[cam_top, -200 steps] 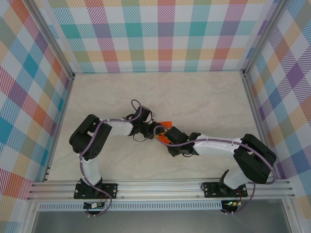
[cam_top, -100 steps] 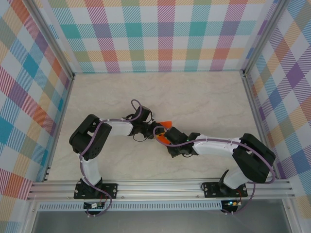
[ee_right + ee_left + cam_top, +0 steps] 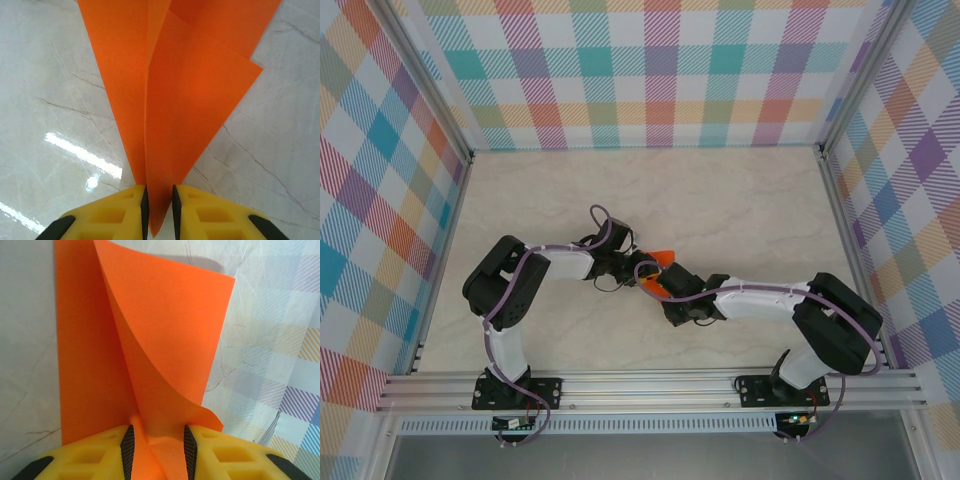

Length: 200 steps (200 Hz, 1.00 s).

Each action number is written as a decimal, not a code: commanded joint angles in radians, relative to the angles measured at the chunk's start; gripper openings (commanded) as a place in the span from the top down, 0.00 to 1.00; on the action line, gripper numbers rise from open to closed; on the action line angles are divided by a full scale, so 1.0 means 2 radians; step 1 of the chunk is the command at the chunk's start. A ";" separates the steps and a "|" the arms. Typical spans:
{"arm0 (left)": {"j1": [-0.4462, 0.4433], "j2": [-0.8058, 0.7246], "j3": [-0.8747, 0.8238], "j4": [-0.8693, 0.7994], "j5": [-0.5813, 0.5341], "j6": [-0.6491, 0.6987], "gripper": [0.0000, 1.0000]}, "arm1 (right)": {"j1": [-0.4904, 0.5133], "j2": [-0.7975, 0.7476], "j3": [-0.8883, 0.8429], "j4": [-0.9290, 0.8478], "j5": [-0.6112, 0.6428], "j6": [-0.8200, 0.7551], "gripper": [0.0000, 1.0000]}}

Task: Fold a paper plane with a square sheet of paper (fold left side to right side)
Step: Fourth fold the wing at the center of the table.

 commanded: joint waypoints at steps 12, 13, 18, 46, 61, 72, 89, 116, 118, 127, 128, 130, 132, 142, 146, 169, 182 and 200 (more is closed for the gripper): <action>-0.006 -0.010 0.000 -0.003 -0.004 0.006 0.66 | 0.003 -0.039 0.003 -0.025 -0.001 0.002 0.71; -0.006 -0.010 0.000 -0.003 -0.004 0.006 0.66 | 0.003 -0.040 0.003 -0.025 -0.001 0.002 0.71; -0.006 -0.010 -0.001 -0.003 -0.004 0.005 0.66 | 0.002 -0.048 0.002 -0.025 -0.001 0.001 0.69; -0.006 -0.010 -0.001 -0.003 -0.003 0.006 0.66 | -0.023 -0.098 -0.008 -0.008 -0.057 -0.013 0.59; -0.006 -0.011 -0.001 -0.003 -0.005 0.005 0.66 | -0.065 -0.115 -0.022 0.029 -0.137 -0.011 0.56; -0.006 -0.012 -0.003 -0.002 -0.005 0.005 0.66 | -0.094 -0.121 -0.037 0.070 -0.192 -0.002 0.56; -0.006 -0.010 -0.003 0.001 -0.004 0.005 0.66 | -0.139 -0.112 -0.047 0.127 -0.269 0.016 0.56; -0.006 -0.009 -0.001 0.003 -0.004 0.003 0.66 | -0.173 -0.078 -0.037 0.171 -0.331 0.032 0.56; -0.006 -0.009 -0.001 0.003 -0.004 0.003 0.66 | -0.174 -0.075 -0.036 0.171 -0.332 0.032 0.57; -0.007 -0.010 -0.001 0.004 -0.004 0.003 0.66 | -0.178 -0.063 -0.030 0.172 -0.335 0.031 0.57; -0.007 -0.010 -0.002 0.004 -0.005 0.003 0.66 | -0.178 -0.062 -0.030 0.173 -0.335 0.031 0.57; -0.007 -0.010 -0.001 0.004 -0.005 0.003 0.66 | -0.179 -0.059 -0.030 0.174 -0.336 0.031 0.57; -0.007 -0.010 -0.002 0.004 -0.005 0.003 0.66 | -0.181 -0.057 -0.029 0.176 -0.337 0.031 0.57; -0.008 -0.011 -0.003 0.004 -0.005 0.003 0.66 | -0.187 -0.045 -0.030 0.184 -0.340 0.036 0.58; -0.009 -0.012 -0.004 0.004 -0.006 0.003 0.66 | -0.189 -0.040 -0.031 0.187 -0.342 0.038 0.58; -0.010 -0.013 -0.004 0.005 -0.007 0.002 0.66 | -0.187 -0.018 -0.025 0.169 -0.330 0.033 0.60; -0.011 -0.013 -0.004 0.007 -0.005 0.000 0.66 | -0.168 -0.021 -0.018 0.134 -0.281 0.011 0.59; -0.012 -0.018 -0.004 0.006 -0.006 0.000 0.65 | -0.132 -0.019 -0.004 0.092 -0.214 -0.008 0.56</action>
